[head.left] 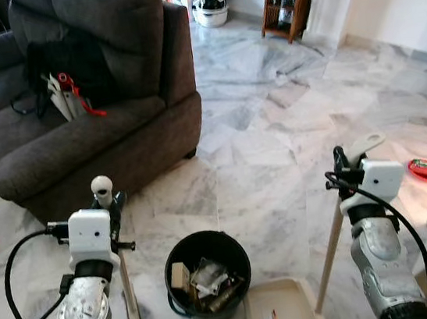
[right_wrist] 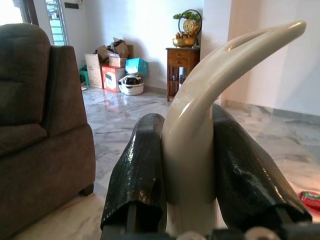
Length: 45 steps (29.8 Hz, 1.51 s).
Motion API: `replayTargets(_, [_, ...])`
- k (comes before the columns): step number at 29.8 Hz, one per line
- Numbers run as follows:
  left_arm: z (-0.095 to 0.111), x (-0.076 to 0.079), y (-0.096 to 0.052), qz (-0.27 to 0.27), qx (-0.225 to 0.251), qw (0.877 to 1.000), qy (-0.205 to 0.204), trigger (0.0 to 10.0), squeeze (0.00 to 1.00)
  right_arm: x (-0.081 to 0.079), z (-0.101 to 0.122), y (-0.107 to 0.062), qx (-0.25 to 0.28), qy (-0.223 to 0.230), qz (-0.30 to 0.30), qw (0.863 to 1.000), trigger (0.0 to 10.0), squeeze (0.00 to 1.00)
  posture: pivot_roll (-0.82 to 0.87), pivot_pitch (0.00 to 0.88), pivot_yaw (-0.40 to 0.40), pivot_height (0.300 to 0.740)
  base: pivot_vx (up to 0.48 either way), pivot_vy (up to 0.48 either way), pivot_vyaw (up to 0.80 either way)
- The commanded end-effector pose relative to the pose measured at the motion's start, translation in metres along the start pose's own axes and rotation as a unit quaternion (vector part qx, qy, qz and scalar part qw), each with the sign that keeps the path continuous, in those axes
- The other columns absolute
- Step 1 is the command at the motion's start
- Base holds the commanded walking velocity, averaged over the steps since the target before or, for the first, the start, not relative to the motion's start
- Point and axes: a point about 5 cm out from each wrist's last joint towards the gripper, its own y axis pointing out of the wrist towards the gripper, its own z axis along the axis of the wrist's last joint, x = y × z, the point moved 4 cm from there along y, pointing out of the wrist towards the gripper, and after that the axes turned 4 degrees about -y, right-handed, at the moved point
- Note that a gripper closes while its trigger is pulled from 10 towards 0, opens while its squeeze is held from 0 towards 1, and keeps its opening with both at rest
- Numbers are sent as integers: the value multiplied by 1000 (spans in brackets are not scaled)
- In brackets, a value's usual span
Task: Sweep floor
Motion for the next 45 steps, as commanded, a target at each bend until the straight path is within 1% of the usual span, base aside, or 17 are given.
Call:
replayTargets(1, [8, 1, 2, -4, 20, 1000, 4, 10000, 0, 3, 7, 4, 14, 11, -9, 1000, 10000, 0, 26, 25, -17, 740, -281, 0, 0])
replayTargets(22, [8, -2, 3, 2, 21, 1000, 5, 10000, 0, 0, 5, 5, 7, 13, -7, 1000, 10000, 0, 30, 43, -19, 740, -287, 0, 0])
replayTargets(24, [8, -1, 3, 2, 21, 1000, 4, 10000, 0, -1, 4, 4, 7, 14, -6, 1000, 10000, 0, 30, 43, -19, 740, 0, 0, 0])
replayTargets(32, [8, 0, 3, 1, 22, 1000, 3, 10000, 0, 3, 3, 5, 5, 12, -9, 1000, 10000, 0, 29, 32, -19, 740, -268, 0, 0])
replayTargets(37, [8, 1, 3, -1, 23, 1000, 4, 10000, 0, 3, 2, 4, 4, 10, -9, 1000, 10000, 0, 25, 14, -16, 740, -288, 0, 0])
replayTargets(45, [7, 1, 4, -1, 22, 1000, 7, 10000, 0, 1, 2, 3, 4, 12, -7, 1000, 10000, 0, 25, 13, -16, 740, 0, 0, 0])
